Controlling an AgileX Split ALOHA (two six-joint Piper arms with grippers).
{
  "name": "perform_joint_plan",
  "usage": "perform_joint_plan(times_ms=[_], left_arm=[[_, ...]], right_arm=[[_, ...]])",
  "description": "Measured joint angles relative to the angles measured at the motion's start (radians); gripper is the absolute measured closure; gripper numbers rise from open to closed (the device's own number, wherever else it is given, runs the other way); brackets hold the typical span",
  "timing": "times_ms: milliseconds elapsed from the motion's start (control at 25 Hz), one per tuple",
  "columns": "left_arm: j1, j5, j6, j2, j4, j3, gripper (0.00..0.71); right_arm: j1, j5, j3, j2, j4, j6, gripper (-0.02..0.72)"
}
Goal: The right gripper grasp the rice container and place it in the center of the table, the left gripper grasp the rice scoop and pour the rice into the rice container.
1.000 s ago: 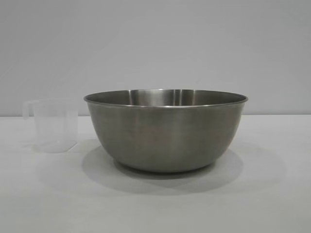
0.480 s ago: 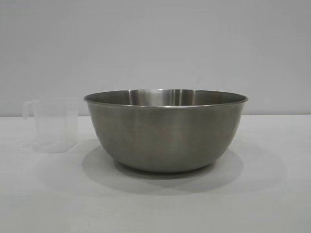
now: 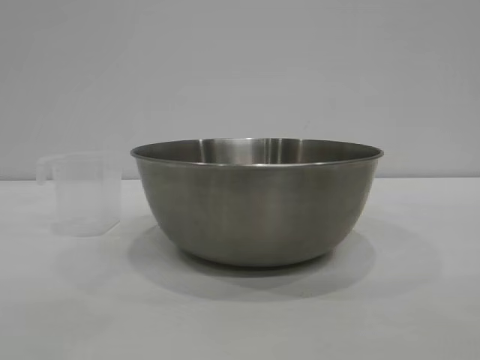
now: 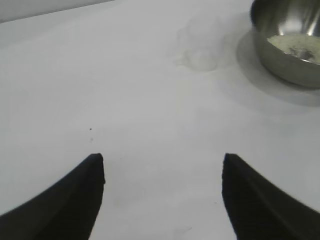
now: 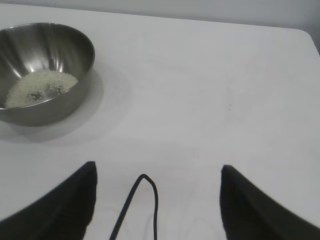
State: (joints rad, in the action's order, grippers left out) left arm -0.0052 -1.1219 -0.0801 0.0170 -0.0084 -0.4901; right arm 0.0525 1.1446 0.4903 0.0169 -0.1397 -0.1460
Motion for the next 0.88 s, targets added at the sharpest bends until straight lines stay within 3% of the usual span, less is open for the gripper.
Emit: perform_joint_plan(times_ms=[880], left_arm=[[0.015,0.000,0.000,0.000,0.000,0.000,0.273]], right_arm=[[0.030,0.000,0.000,0.000,0.000,0.000,0.258]])
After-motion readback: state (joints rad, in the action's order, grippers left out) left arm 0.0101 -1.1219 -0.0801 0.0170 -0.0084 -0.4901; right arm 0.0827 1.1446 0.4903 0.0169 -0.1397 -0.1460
